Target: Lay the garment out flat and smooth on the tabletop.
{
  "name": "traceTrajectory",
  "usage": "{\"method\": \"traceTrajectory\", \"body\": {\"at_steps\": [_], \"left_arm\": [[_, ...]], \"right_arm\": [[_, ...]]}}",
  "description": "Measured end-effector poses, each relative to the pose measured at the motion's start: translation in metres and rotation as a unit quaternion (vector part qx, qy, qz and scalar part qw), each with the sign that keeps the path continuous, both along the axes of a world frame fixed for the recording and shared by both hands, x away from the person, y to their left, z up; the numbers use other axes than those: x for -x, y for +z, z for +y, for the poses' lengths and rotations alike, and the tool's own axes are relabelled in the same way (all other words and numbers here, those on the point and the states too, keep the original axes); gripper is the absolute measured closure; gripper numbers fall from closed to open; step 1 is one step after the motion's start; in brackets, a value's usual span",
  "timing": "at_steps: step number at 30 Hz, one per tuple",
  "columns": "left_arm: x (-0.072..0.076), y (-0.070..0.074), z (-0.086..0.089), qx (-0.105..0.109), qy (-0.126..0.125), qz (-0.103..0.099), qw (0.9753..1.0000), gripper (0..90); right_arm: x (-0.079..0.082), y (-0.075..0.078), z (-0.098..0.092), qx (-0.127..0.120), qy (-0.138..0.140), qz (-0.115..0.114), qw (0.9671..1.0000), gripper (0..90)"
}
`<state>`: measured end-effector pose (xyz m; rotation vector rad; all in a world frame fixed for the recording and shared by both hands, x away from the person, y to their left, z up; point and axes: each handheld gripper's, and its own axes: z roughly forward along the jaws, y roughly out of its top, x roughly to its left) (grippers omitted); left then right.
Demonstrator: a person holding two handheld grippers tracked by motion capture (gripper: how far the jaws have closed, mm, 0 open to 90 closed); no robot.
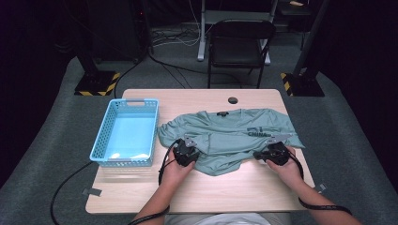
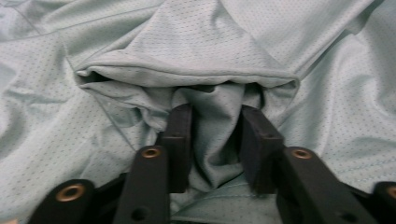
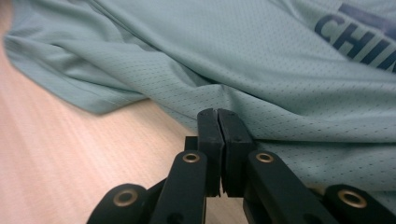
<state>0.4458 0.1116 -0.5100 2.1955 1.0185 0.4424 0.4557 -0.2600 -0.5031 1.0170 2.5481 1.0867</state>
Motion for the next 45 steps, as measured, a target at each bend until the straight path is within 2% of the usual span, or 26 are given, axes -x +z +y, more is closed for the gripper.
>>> {"method": "traceTrajectory", "body": {"at_steps": [1,2,4,6,7,8,9,10,11,12,15,18,20,23,24,25,26,27,28,30,34,39,40,41,44,45], "left_arm": [[0.000,0.000,0.001,-0.001,0.001,0.001,1.0000,70.6],[0.000,0.001,0.001,-0.003,0.000,0.001,1.0000,76.4],[-0.001,0.003,0.004,-0.001,0.000,0.001,1.0000,81.5],[-0.001,0.004,0.005,-0.002,0.000,-0.004,1.0000,84.2],[-0.001,0.007,0.006,-0.002,0.002,-0.009,1.0000,84.2],[-0.001,0.010,0.008,0.002,0.005,-0.014,0.9999,85.0],[-0.001,0.013,0.010,0.007,0.009,-0.022,0.9997,85.0],[0.001,0.022,0.013,0.028,0.017,-0.044,0.9985,85.3],[0.001,0.027,0.014,0.031,0.019,-0.059,0.9976,85.4],[0.001,0.027,0.014,0.031,0.019,-0.059,0.9976,85.5],[0.001,0.042,0.018,0.050,0.038,-0.101,0.9929,85.6],[-0.002,0.040,0.019,0.049,0.044,-0.097,0.9931,85.6],[-0.006,0.029,0.021,0.039,0.051,-0.078,0.9949,85.4],[-0.009,0.023,0.027,0.033,0.064,-0.067,0.9951,85.1],[-0.009,0.023,0.027,0.033,0.064,-0.067,0.9951,85.1],[-0.010,0.022,0.031,0.032,0.070,-0.063,0.9951,85.1],[-0.011,0.020,0.034,0.036,0.075,-0.056,0.9949,84.8],[-0.012,0.018,0.037,0.040,0.081,-0.051,0.9946,84.8],[-0.012,0.016,0.039,0.041,0.085,-0.044,0.9945,82.9],[-0.012,0.010,0.042,0.037,0.091,-0.033,0.9946,75.8],[-0.009,0.010,0.039,0.038,0.087,-0.035,0.9949,67.9],[-0.007,0.011,0.037,0.039,0.085,-0.038,0.9949,60.6],[-0.005,0.012,0.033,0.045,0.076,-0.041,0.9952,60.6],[-0.005,0.012,0.031,0.048,0.072,-0.041,0.9954,55.1],[-0.004,0.011,0.027,0.047,0.061,-0.042,0.9961,52.1],[-0.004,0.009,0.021,0.039,0.052,-0.042,0.9970,51.8]], "right_arm": [[0.002,0.004,-0.001,-0.003,0.003,-0.004,1.0000,88.7],[0.005,0.014,-0.005,-0.011,0.006,-0.016,0.9998,88.8],[0.006,0.024,-0.011,-0.021,-0.001,-0.029,0.9993,88.9],[0.005,0.032,-0.021,-0.039,-0.013,-0.034,0.9986,89.0],[0.005,0.032,-0.021,-0.039,-0.013,-0.034,0.9986,89.0],[0.004,0.040,-0.030,-0.050,-0.025,-0.041,0.9976,89.0],[0.004,0.040,-0.030,-0.050,-0.025,-0.041,0.9976,89.0],[0.003,0.046,-0.040,-0.059,-0.038,-0.049,0.9964,89.0],[0.002,0.050,-0.044,-0.063,-0.043,-0.053,0.9957,89.1],[0.001,0.053,-0.048,-0.066,-0.049,-0.056,0.9950,89.1],[-0.006,0.063,-0.054,-0.075,-0.065,-0.067,0.9928,89.1],[-0.011,0.066,-0.053,-0.074,-0.071,-0.074,0.9920,89.1],[-0.025,0.060,-0.046,-0.054,-0.077,-0.072,0.9929,88.7],[-0.037,0.045,-0.038,-0.038,-0.086,-0.049,0.9944,83.9],[-0.037,0.045,-0.038,-0.038,-0.086,-0.049,0.9944,83.9],[-0.038,0.043,-0.036,-0.034,-0.091,-0.051,0.9940,79.8],[-0.034,0.042,-0.031,-0.033,-0.083,-0.055,0.9945,71.6],[-0.034,0.042,-0.031,-0.033,-0.083,-0.055,0.9945,71.6],[-0.028,0.044,-0.027,-0.024,-0.072,-0.067,0.9949,68.5],[-0.020,0.045,-0.025,-0.029,-0.055,-0.059,0.9963,65.6],[-0.008,0.036,-0.022,-0.017,-0.035,-0.049,0.9980,63.1],[-0.005,0.020,-0.025,-0.001,-0.037,-0.036,0.9987,59.0],[-0.005,0.020,-0.025,-0.001,-0.037,-0.036,0.9987,59.0],[-0.008,0.006,-0.025,0.010,-0.047,-0.026,0.9985,50.4],[-0.013,0.000,-0.022,0.024,-0.051,-0.032,0.9979,52.4],[-0.017,-0.004,-0.020,0.026,-0.055,-0.034,0.9976,61.9]]}}
